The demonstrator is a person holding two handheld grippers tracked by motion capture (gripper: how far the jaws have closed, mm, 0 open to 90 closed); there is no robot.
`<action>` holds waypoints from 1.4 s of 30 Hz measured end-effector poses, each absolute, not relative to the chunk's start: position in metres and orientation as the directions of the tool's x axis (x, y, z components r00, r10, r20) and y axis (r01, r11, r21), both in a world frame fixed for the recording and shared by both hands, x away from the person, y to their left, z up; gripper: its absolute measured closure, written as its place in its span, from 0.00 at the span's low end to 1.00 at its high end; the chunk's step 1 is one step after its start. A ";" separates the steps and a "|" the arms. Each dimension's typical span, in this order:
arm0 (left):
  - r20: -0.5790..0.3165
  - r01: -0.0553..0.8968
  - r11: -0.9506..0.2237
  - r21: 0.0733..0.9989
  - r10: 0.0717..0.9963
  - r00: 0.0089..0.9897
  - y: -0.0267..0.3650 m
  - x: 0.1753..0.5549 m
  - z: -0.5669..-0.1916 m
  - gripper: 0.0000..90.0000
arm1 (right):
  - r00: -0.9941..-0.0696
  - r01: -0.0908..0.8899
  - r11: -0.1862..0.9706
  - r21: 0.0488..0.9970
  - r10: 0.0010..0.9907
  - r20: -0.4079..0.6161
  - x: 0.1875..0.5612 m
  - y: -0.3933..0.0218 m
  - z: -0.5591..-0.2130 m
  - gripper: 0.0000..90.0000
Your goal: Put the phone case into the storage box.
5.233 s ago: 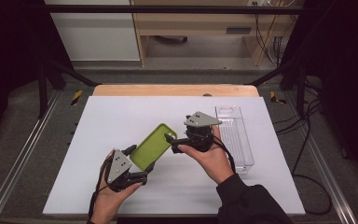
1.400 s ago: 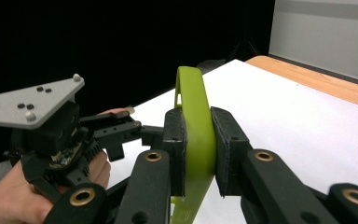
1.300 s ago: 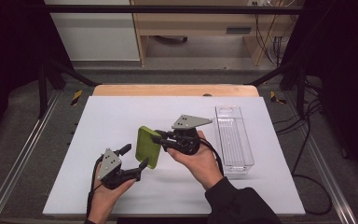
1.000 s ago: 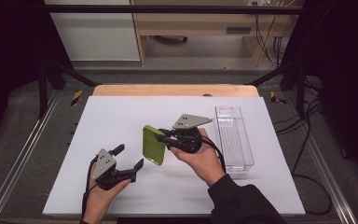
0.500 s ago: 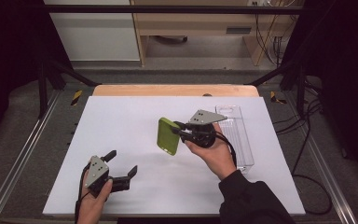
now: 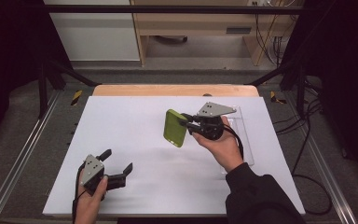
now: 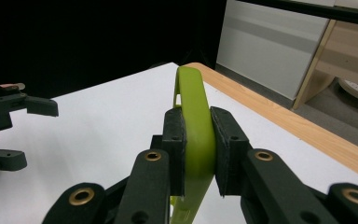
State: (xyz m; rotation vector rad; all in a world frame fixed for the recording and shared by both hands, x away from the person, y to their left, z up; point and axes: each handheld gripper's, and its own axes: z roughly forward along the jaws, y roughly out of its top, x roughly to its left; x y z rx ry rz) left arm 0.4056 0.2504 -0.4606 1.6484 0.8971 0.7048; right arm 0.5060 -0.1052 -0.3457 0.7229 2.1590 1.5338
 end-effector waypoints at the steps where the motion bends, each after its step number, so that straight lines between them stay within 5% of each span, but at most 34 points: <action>1: 0.002 0.204 -0.132 0.970 0.843 0.538 0.251 0.406 -0.460 0.05 | -0.788 0.179 0.266 0.947 0.616 -0.024 0.507 -0.106 -0.344 0.86; 42: -0.008 0.203 -0.118 0.972 0.846 0.534 0.256 0.408 -0.462 0.05 | -0.681 0.144 0.137 0.980 0.732 -0.002 0.510 -0.188 -0.305 0.86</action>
